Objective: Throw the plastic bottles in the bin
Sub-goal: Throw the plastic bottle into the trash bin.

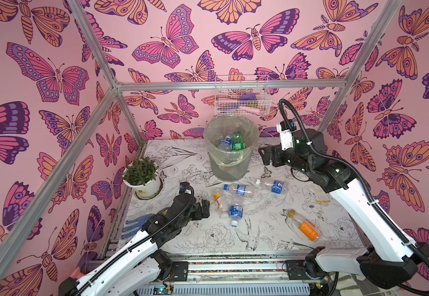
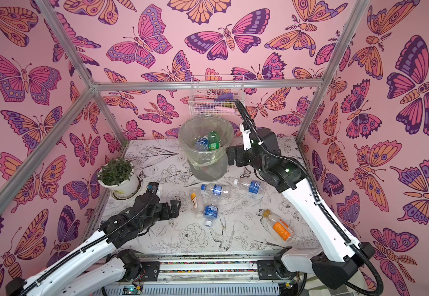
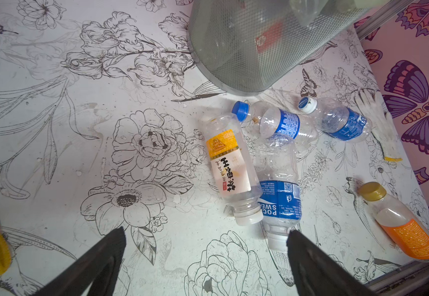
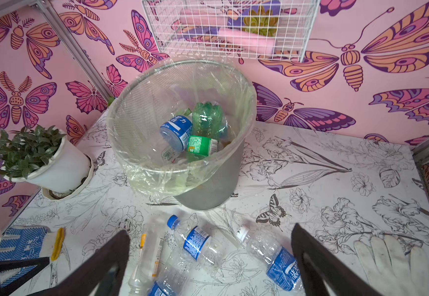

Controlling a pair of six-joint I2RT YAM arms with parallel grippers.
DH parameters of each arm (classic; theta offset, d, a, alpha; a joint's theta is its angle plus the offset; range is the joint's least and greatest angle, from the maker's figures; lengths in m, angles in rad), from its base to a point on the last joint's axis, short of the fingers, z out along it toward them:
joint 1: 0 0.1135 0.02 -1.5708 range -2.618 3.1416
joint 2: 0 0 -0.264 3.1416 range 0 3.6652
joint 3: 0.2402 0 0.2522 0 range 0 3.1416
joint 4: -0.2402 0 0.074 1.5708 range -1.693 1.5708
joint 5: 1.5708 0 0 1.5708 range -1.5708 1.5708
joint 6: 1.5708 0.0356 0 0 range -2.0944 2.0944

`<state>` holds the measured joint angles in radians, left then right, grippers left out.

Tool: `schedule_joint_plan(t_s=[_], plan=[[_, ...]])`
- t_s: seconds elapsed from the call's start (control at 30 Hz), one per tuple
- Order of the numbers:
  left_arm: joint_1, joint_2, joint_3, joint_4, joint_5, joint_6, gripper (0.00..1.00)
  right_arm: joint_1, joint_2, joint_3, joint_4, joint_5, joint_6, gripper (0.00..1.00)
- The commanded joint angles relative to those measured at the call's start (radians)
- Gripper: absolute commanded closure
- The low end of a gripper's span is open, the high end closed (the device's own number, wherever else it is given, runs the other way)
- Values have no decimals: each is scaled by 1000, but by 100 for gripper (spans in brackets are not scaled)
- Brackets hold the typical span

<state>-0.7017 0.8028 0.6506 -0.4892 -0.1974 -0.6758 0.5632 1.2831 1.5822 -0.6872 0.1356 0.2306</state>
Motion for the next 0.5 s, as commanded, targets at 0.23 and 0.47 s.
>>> schedule_joint_plan(t_s=[0.23,0.47], plan=[[-7,93,3,95,58,-29,0,-16,-74,-114,39,9,51,1],[-15,170,11,141,79,-45,0,-34,-108,-193,43,16,86,1]])
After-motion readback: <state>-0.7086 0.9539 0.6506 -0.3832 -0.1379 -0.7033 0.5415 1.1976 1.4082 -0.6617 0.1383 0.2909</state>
